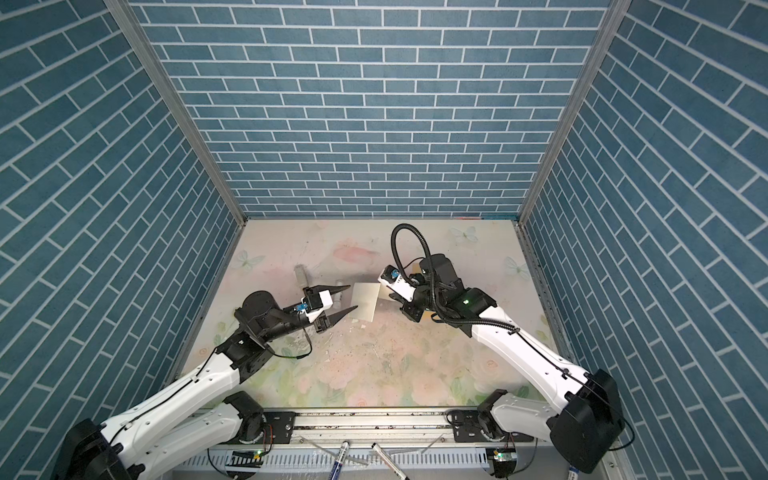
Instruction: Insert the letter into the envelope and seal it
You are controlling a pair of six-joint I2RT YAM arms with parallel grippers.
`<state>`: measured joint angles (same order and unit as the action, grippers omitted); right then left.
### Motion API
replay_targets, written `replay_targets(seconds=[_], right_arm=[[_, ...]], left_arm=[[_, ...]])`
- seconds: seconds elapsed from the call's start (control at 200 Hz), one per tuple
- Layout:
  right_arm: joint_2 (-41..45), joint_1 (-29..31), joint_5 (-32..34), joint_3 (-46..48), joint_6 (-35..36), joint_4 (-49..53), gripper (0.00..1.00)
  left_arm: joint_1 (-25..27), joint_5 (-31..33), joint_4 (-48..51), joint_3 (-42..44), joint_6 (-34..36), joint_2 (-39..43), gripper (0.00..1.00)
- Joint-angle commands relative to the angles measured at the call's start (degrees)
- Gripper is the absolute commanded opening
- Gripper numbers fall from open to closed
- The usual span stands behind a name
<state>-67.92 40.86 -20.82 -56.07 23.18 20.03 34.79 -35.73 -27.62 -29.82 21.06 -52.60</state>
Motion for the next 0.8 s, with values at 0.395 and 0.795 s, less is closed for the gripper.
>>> replay_targets(seconds=[0.395,0.795], right_arm=[[-0.11,4.06,-6.86,-0.21,5.97,-0.25,0.00],[-0.72,5.50,-7.57,-1.23,7.21,0.78,0.00]], left_arm=[[0.11,-7.02,3.40,-4.03,1.26,-4.11,0.51],[0.15,-9.27,4.12,-4.18,1.97,-5.35,0.34]])
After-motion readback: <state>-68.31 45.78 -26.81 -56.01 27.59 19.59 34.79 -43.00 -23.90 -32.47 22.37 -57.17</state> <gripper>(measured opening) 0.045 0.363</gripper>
